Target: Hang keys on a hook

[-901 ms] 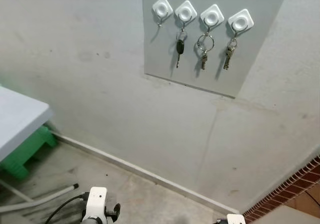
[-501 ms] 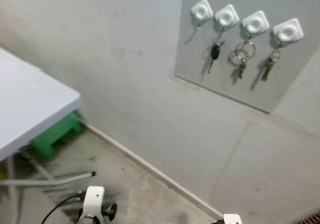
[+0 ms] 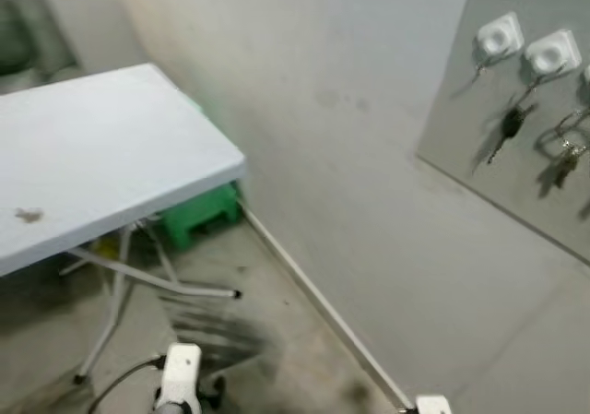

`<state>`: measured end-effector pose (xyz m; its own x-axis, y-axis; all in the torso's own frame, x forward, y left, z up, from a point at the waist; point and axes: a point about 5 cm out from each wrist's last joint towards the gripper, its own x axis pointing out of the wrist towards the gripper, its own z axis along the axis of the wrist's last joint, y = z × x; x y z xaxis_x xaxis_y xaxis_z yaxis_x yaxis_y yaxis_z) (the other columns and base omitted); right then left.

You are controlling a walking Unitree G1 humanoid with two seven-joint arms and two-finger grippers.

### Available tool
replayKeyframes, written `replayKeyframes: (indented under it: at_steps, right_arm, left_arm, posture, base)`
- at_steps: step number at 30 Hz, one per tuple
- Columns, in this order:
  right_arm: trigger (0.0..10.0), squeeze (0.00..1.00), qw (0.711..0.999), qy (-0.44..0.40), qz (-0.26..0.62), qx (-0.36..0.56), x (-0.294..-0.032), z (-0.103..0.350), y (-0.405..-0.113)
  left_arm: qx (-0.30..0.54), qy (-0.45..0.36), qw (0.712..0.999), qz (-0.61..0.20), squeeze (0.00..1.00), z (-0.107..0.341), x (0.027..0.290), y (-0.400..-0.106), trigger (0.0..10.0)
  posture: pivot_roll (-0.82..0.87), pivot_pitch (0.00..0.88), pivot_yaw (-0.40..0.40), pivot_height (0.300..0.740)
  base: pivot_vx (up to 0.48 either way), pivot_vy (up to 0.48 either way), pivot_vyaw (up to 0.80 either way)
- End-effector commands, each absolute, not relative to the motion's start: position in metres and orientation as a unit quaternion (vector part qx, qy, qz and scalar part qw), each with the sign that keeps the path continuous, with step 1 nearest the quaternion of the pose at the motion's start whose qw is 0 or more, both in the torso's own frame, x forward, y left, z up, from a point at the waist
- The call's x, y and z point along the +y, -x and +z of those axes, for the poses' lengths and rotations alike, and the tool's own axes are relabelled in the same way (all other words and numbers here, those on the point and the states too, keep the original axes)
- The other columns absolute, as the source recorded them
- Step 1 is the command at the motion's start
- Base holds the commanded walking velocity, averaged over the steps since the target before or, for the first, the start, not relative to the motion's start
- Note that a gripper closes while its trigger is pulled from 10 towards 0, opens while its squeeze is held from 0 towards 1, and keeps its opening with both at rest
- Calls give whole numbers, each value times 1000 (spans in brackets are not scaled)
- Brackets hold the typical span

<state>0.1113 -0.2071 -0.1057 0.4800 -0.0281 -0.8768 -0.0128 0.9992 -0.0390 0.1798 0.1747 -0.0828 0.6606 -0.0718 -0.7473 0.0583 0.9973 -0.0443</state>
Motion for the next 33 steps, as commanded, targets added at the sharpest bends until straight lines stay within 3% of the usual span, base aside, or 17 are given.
replayKeyframes:
  at_steps: [1,26,33]
  right_arm:
    - [10000,0,868,17,5,496,-200,-103,-123]
    - [10000,0,868,4,0,497,-199,-104,-120]
    - [10000,0,869,-5,-8,495,-199,-104,-120]
  left_arm:
    - [414,-4,910,-27,0,-82,185,-178,10000]
    - [409,5,912,-20,0,-82,185,-179,10000]
    - [407,12,913,-15,0,-81,185,-180,10000]
  posture:
    - [-46,0,-21,740]
    - [-41,0,-24,740]
    - [-41,0,-23,740]
  base:
    - [0,0,800]
    - [0,0,800]
    - [0,0,83]
